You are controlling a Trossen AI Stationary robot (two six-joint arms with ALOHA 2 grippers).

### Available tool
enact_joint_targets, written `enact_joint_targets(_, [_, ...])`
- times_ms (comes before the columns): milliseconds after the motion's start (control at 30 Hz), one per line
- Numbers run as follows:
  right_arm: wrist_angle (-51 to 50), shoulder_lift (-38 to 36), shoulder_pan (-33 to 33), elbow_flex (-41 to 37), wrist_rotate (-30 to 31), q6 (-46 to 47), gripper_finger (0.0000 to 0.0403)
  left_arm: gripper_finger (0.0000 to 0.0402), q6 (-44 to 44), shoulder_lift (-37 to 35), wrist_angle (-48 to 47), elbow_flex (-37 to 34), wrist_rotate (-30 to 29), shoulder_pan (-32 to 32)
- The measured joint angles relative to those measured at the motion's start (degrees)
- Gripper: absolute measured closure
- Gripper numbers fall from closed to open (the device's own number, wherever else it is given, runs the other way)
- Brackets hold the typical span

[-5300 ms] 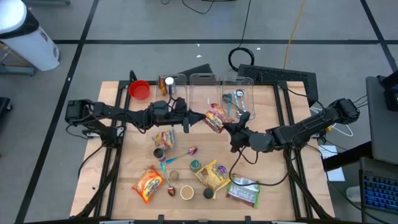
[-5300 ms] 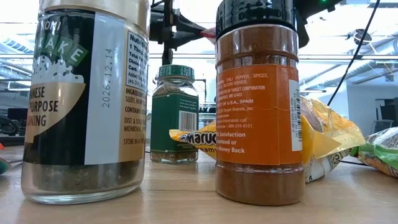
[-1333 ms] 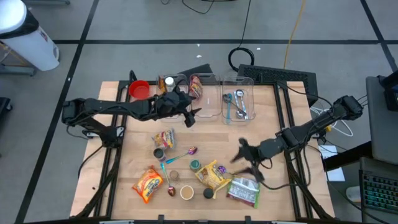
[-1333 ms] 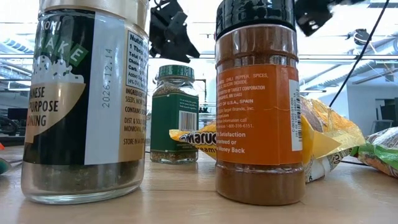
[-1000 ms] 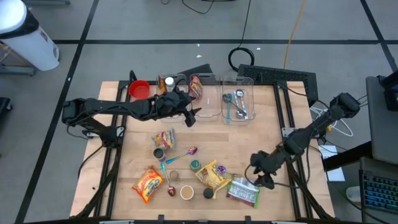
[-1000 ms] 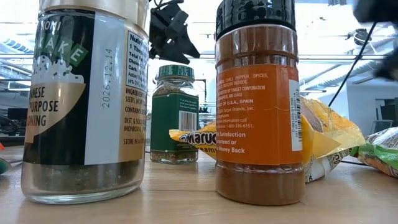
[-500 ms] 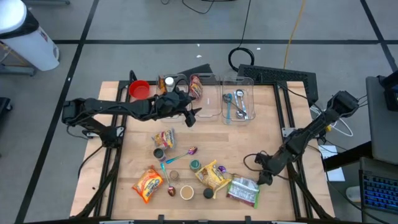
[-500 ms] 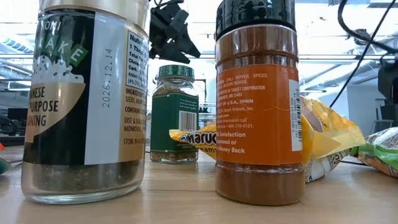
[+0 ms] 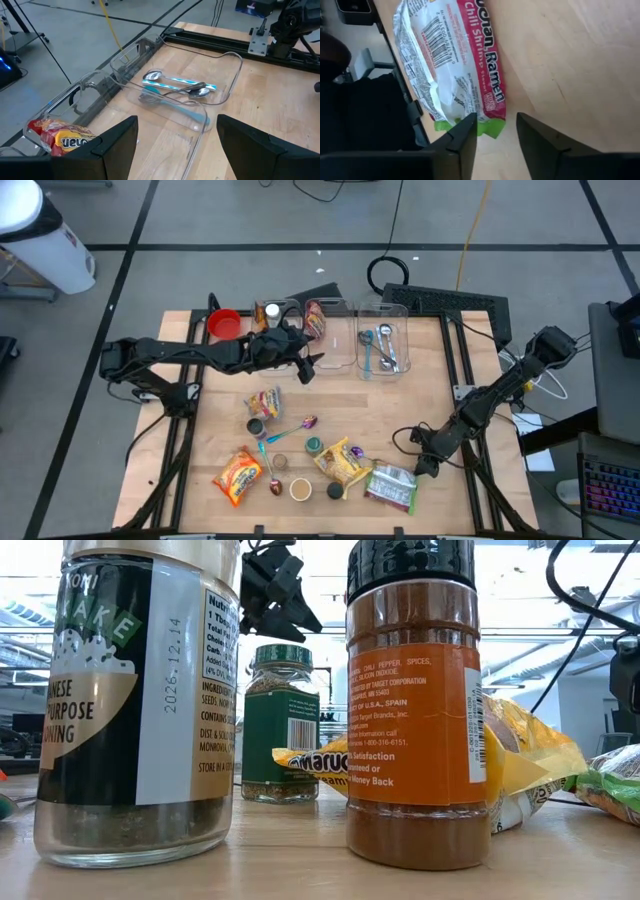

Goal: Pick & Place Food Item
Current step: Put the green noodle pack into the middle transparent bin

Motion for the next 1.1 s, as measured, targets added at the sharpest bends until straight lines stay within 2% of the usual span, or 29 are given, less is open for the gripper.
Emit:
enact_joint_targets(400, [0.1, 0.1, 0.0, 0.0, -2.8, 0.2, 0.0371, 0.0128, 0.6, 0.0, 0.0, 0.0, 0.0, 0.0])
enact_joint_targets(500, [0.1, 0.2, 0.0, 0.0, -2.3, -2.2, 0.0395, 0.0128, 0.5, 0.0, 0.0, 0.0, 0.0, 0.0])
enact_joint_targets(600, [1.6, 0.2, 0.0, 0.0, 0.8, -7.8, 0.0400, 0.0128, 0.5, 0.0, 0.0, 0.0, 0.0, 0.0])
enact_joint_targets(833, [12.2, -1.1, 0.0, 0.2, 8.1, -19.8, 0.0402, 0.0128, 0.5, 0.0, 0.1, 0.0, 0.0, 0.0])
enact_joint_targets(1100, [13.4, -7.2, 0.0, 1.0, 19.7, -37.1, 0.0403, 0.0128, 0.5, 0.0, 0.2, 0.0, 0.0, 0.0])
